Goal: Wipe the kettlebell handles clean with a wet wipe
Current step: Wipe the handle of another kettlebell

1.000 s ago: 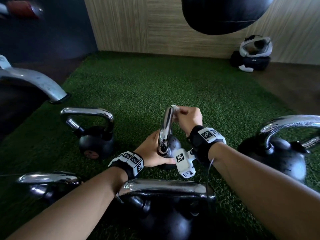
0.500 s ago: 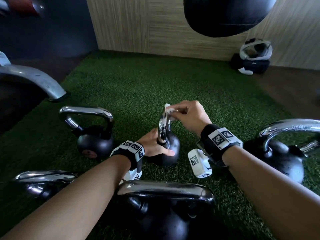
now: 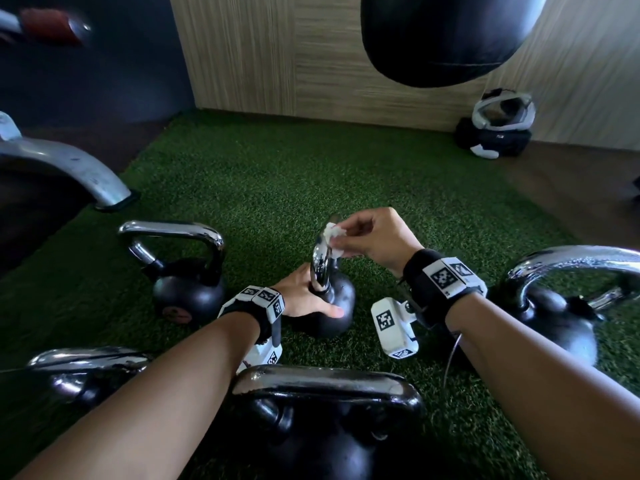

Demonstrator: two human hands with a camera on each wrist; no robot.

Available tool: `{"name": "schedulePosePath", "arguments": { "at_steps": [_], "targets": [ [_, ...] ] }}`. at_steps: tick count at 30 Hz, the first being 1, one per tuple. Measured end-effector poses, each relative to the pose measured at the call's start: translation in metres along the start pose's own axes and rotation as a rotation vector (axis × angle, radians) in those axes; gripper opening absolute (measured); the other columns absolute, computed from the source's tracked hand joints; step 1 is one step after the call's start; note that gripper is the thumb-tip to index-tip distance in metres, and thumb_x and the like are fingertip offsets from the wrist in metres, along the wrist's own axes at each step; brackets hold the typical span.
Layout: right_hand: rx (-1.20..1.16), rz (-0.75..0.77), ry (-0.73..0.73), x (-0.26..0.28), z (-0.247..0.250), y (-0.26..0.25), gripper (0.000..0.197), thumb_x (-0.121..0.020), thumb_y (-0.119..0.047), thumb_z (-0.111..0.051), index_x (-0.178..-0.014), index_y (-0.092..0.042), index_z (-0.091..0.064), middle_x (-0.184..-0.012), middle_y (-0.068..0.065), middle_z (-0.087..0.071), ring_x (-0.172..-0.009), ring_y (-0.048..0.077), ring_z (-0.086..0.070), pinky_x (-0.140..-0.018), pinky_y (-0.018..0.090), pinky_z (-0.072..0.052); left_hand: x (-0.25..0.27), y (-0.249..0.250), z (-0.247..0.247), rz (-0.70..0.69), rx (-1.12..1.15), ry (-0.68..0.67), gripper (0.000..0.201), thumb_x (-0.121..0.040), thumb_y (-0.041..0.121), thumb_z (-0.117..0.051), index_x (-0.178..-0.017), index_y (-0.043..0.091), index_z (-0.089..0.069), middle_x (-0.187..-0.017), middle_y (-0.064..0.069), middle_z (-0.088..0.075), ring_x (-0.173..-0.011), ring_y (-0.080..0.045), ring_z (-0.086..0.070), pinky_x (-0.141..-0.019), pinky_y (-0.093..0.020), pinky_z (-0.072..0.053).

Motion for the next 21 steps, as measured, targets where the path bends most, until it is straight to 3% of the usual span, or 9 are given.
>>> {"name": "schedulePosePath", "arguments": {
  "at_steps": [3,5,6,8,11,13,15,19,21],
  "targets": [
    [0.005,-0.03,-0.005,0.007,-0.003,0.01,0.026,-0.072,0.006,-0.085,-0.094,0.006,-0.069,-0.094,0.016,-0.075,-0.078,0.02,-0.075,-0.071,0.03,-0.065,-0.008,-0.005,-0.001,-0.007,-0.008,-0.005,0.096,-0.048,0.077,-0.084,-0.131,0.035,-0.058,-0.14,0.014,-0.052,-0.131,-0.011,-0.046,-0.119,-0.044,-0.032],
    [0.082,-0.051,-0.031,0.013,-0.008,0.018,0.026,-0.068,0.003,-0.09,-0.087,0.001,-0.072,-0.093,0.018,-0.077,-0.083,0.027,-0.076,-0.08,0.04,-0.065,-0.007,-0.002,0.0,-0.042,0.003,-0.023,0.082,-0.061,0.063,-0.089,-0.13,0.03,-0.062,-0.13,0.018,-0.056,-0.119,-0.002,-0.051,-0.111,-0.023,-0.034],
    [0.116,-0.057,-0.04,0.014,-0.009,0.021,0.025,-0.066,0.001,-0.092,-0.082,-0.004,-0.073,-0.093,0.019,-0.077,-0.086,0.031,-0.076,-0.083,0.044,-0.064,-0.006,0.002,0.0,-0.07,0.004,-0.044,0.07,-0.07,0.049,-0.09,-0.129,0.022,-0.065,-0.12,0.017,-0.056,-0.105,0.002,-0.052,-0.098,-0.008,-0.034],
    [0.127,-0.061,-0.037,0.013,-0.01,0.025,0.025,-0.064,-0.003,-0.094,-0.078,-0.009,-0.075,-0.094,0.02,-0.077,-0.093,0.039,-0.075,-0.087,0.05,-0.062,-0.005,0.006,0.001,-0.123,0.001,-0.051,0.062,-0.074,0.038,-0.089,-0.128,0.016,-0.066,-0.117,0.01,-0.061,-0.096,0.006,-0.051,-0.084,0.003,-0.032],
    [0.085,-0.076,-0.023,0.011,-0.01,0.035,0.026,-0.063,-0.001,-0.094,-0.078,-0.009,-0.074,-0.094,0.022,-0.077,-0.091,0.039,-0.075,-0.086,0.049,-0.062,-0.004,0.01,0.002,-0.126,0.04,-0.033,0.072,-0.067,0.05,-0.087,-0.13,0.024,-0.064,-0.132,0.003,-0.065,-0.117,-0.007,-0.058,-0.101,-0.014,-0.038],
    [0.136,-0.083,-0.051,0.012,-0.016,0.044,0.026,-0.064,0.002,-0.092,-0.076,-0.011,-0.074,-0.092,0.019,-0.078,-0.085,0.032,-0.076,-0.084,0.044,-0.063,-0.002,0.013,-0.001,-0.136,0.046,-0.077,0.058,-0.074,0.034,-0.087,-0.123,0.012,-0.067,-0.121,-0.005,-0.07,-0.103,-0.002,-0.063,-0.092,-0.008,-0.042],
    [0.183,-0.077,-0.077,0.015,-0.022,0.054,0.028,-0.063,0.001,-0.093,-0.075,-0.016,-0.075,-0.089,0.015,-0.079,-0.084,0.031,-0.076,-0.085,0.047,-0.063,0.001,0.015,0.0,-0.137,0.047,-0.084,0.045,-0.078,0.024,-0.087,-0.119,0.019,-0.071,-0.117,0.005,-0.072,-0.101,0.005,-0.063,-0.091,-0.01,-0.043],
    [0.168,-0.079,-0.098,0.015,-0.016,0.057,0.028,-0.074,0.003,-0.086,-0.088,-0.019,-0.077,-0.095,0.014,-0.079,-0.089,0.027,-0.076,-0.087,0.041,-0.063,0.001,0.011,-0.001,-0.123,-0.012,-0.075,0.07,-0.067,0.051,-0.088,-0.13,0.042,-0.062,-0.139,0.009,-0.061,-0.126,-0.011,-0.057,-0.113,-0.037,-0.041],
    [0.145,-0.09,-0.124,0.012,-0.014,0.057,0.027,-0.081,0.003,-0.08,-0.091,-0.022,-0.077,-0.099,0.016,-0.078,-0.094,0.03,-0.076,-0.089,0.041,-0.062,0.0,0.011,-0.002,-0.169,-0.026,-0.077,0.072,-0.067,0.046,-0.09,-0.133,0.035,-0.062,-0.141,0.005,-0.059,-0.127,-0.014,-0.056,-0.114,-0.037,-0.041]
  ]
}}
Point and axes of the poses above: each hand's wrist, its own x-axis away from the middle knuckle, its own z-axis out of the back of the hand, y = z × x, the point moved 6 cm from there along -x, towards the middle knuckle
